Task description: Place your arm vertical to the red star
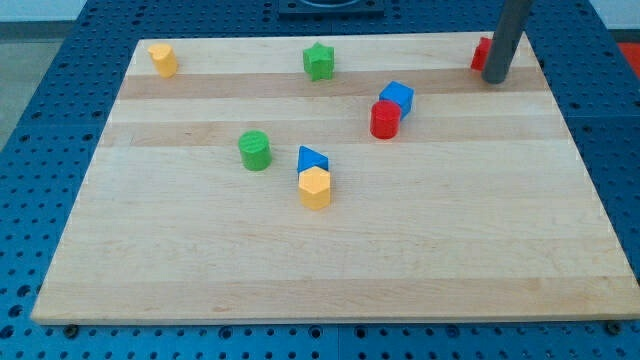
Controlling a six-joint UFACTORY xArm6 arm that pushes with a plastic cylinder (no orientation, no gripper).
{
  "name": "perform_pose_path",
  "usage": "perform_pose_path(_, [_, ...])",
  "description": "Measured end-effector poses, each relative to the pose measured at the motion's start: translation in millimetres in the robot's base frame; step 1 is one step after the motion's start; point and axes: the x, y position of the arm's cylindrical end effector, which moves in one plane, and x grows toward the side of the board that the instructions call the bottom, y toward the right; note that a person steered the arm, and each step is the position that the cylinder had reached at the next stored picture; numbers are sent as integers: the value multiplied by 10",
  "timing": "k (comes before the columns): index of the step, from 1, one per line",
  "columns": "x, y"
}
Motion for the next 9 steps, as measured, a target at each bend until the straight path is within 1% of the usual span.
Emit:
perform_pose_path(1, [34,8])
perform_pose_path(4, [589,13])
perform_pose_path(5, [688,12])
perform_pose_path(9, [748,-88])
